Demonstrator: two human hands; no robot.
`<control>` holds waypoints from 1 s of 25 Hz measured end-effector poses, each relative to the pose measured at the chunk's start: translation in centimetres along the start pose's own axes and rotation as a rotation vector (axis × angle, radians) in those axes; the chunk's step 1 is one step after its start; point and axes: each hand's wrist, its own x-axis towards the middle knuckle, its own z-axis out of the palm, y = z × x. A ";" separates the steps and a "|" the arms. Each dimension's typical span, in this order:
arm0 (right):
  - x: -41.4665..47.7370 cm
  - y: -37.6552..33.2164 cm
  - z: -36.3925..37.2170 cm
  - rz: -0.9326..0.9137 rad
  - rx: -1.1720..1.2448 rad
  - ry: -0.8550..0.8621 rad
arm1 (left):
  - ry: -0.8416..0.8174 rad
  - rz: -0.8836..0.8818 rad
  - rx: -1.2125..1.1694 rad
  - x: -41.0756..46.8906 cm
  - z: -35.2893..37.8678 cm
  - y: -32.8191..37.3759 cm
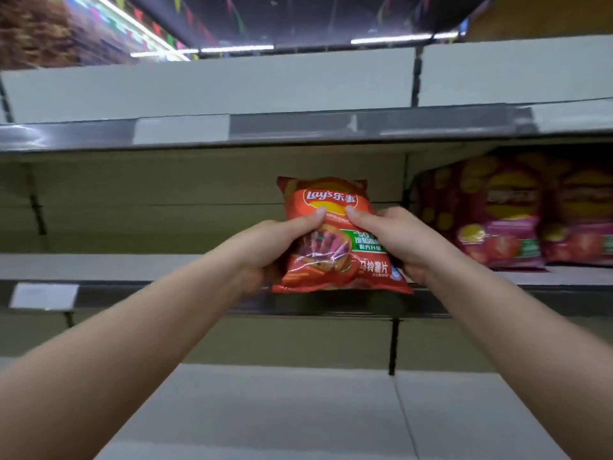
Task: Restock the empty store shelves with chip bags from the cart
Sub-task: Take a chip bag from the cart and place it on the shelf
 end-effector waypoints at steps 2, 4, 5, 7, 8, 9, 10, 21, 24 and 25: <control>1.7 0.0 -1.9 0.020 0.028 0.098 | -0.045 0.007 0.003 3.1 1.0 1.1; 3.7 0.3 -3.4 0.061 0.057 0.157 | -0.057 -0.002 0.035 6.3 2.0 1.6; 4.8 0.5 -3.9 0.090 0.080 0.174 | -0.059 -0.021 0.042 7.6 2.5 1.6; 7.1 0.7 -4.8 0.107 0.100 0.211 | -0.046 -0.058 0.037 10.8 3.4 1.5; 8.2 0.8 -5.2 0.094 0.083 0.225 | -0.023 -0.064 0.048 12.2 3.7 1.3; 9.2 0.9 -5.5 0.077 0.061 0.244 | 0.006 -0.055 0.085 13.6 4.0 1.2; 10.1 1.1 -5.8 0.071 0.039 0.265 | 0.034 -0.033 0.145 14.8 4.2 1.1; 16.4 1.9 -7.3 0.124 -0.192 0.315 | 0.090 0.063 0.318 22.4 6.2 2.2; 17.2 1.8 -6.7 0.154 -0.205 0.324 | 0.087 0.081 0.321 23.1 6.2 2.2; 17.7 1.9 -6.8 0.159 -0.202 0.322 | 0.089 0.083 0.337 23.2 6.3 2.1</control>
